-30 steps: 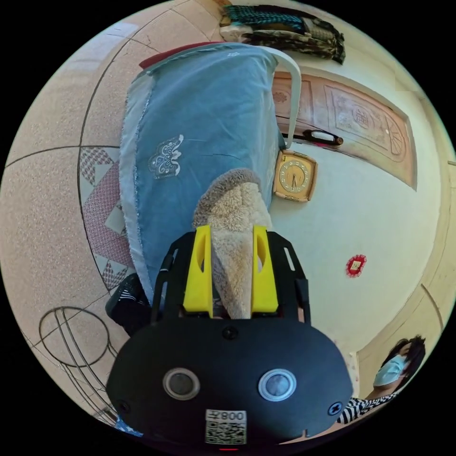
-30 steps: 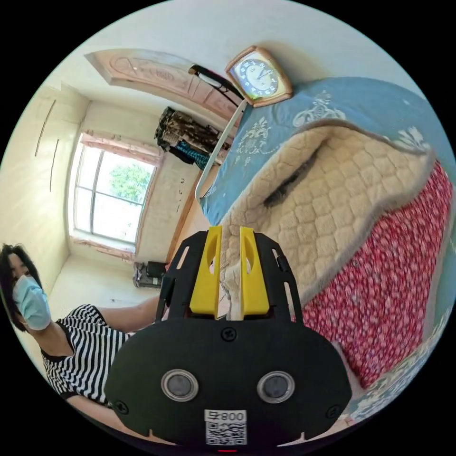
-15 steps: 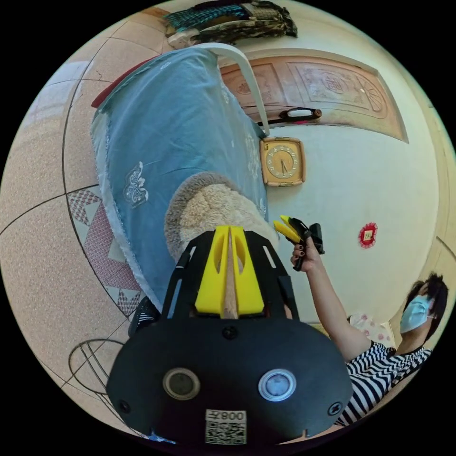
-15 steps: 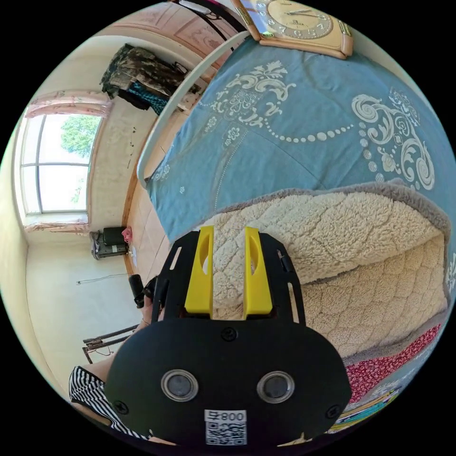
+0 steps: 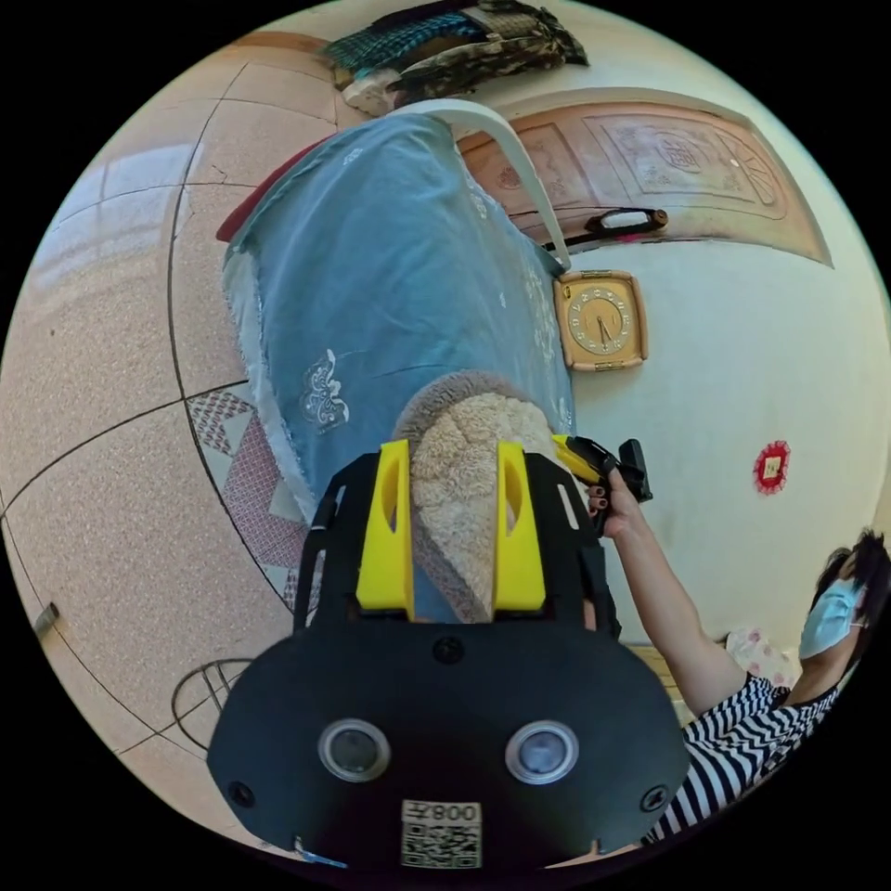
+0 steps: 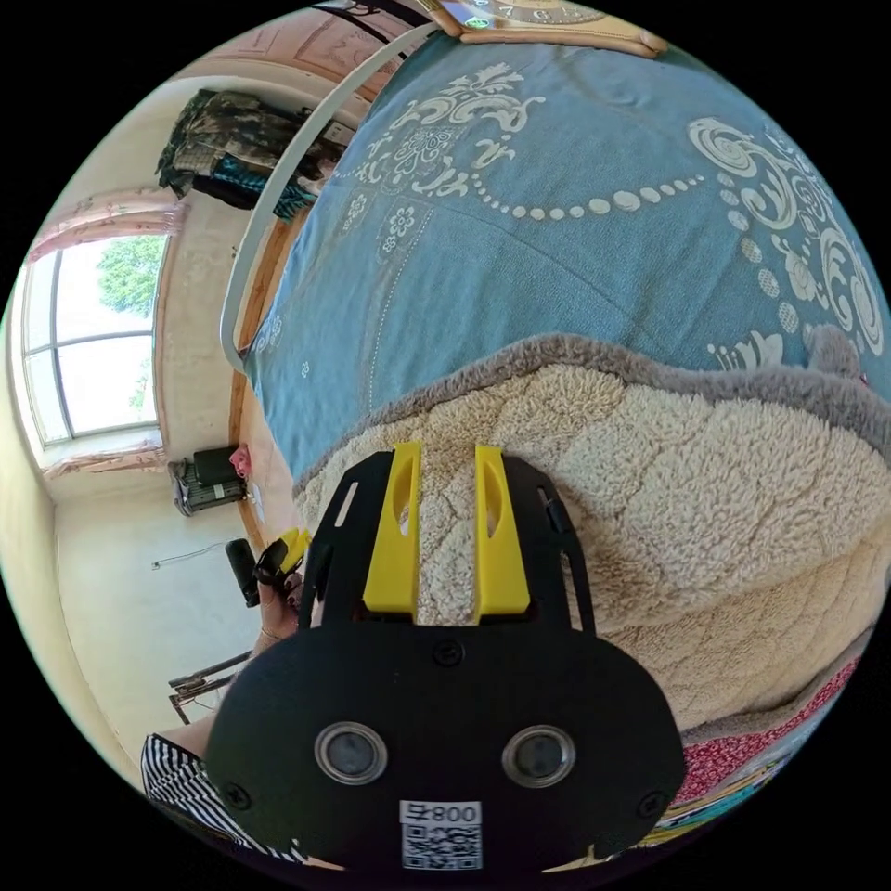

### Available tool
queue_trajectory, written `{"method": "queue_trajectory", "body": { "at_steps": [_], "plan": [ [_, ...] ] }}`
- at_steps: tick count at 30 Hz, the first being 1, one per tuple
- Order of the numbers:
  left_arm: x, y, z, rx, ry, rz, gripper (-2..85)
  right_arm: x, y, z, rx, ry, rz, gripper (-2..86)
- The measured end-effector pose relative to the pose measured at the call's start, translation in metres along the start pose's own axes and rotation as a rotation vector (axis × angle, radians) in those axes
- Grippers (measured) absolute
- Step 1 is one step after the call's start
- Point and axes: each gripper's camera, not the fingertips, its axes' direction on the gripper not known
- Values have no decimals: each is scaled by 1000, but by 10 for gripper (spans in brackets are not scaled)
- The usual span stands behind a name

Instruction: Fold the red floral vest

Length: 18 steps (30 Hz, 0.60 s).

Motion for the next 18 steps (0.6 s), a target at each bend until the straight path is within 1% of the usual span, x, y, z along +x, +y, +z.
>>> {"method": "queue_trajectory", "body": {
  "at_steps": [3, 5, 7, 9, 10, 12, 14, 15, 17, 18],
  "plan": [
    [-8, -3, 27, -52, 43, -22, 106, -7, -1, 1, 3, 102, -31, 45],
    [-11, -1, 39, -63, 10, -49, 83, -9, 3, 1, 7, 192, -60, 18],
    [-8, 5, 42, -63, -15, -32, 60, -5, 5, -2, 4, 178, -63, 10],
    [-6, 14, 41, -42, 52, -3, 46, 3, 9, -7, 8, 150, -62, 5],
    [-4, 18, 41, -26, 102, 7, 40, 9, 12, -11, 15, 122, -56, 3],
    [2, 24, 43, -19, 115, 38, 35, 19, 19, -19, 40, 36, -45, 1],
    [10, 32, 47, -5, 209, 79, 31, 34, 32, -40, 132, -146, -38, 0],
    [13, 35, 48, -1, 229, 92, 30, 38, 36, -47, 152, -195, -40, 0],
    [30, 47, 51, 4, 332, 183, 29, 50, 52, -79, 235, -371, -76, 0],
    [35, 50, 52, 4, 359, 208, 28, 53, 57, -88, 255, -407, -98, 0]
  ]
}}
